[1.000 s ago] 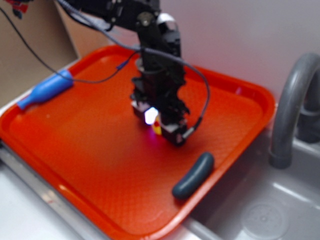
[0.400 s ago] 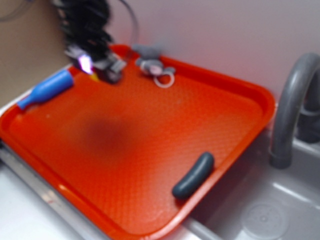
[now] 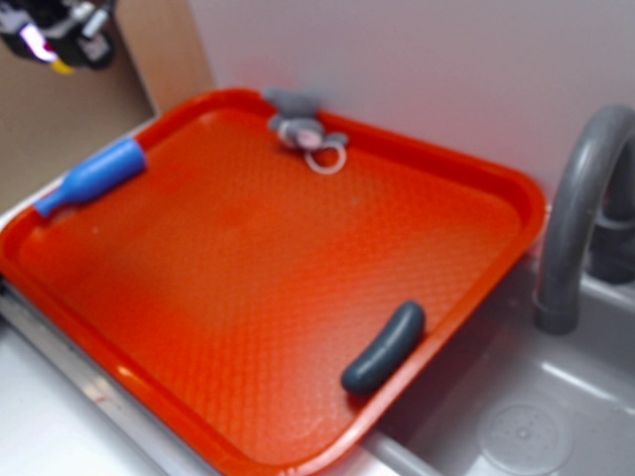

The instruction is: Grab the yellow duck.

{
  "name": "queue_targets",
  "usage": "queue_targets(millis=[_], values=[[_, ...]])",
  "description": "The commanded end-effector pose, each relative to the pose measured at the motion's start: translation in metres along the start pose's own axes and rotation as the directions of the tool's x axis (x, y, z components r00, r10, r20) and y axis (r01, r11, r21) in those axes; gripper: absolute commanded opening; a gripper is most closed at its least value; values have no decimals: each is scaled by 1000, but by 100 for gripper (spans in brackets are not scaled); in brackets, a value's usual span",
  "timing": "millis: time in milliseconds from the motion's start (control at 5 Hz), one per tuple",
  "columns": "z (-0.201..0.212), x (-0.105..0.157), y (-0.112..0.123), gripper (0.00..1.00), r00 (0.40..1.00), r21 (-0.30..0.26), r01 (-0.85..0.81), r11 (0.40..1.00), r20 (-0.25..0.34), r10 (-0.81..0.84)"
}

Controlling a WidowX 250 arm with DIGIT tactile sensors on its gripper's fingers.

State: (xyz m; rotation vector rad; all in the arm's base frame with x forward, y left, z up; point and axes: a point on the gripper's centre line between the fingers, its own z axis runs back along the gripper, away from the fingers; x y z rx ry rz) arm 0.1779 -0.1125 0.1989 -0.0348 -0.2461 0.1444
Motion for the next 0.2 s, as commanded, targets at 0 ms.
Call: queue_targets(millis=[0], values=[[9, -11, 3, 0, 995, -13, -87, 996, 53, 88]])
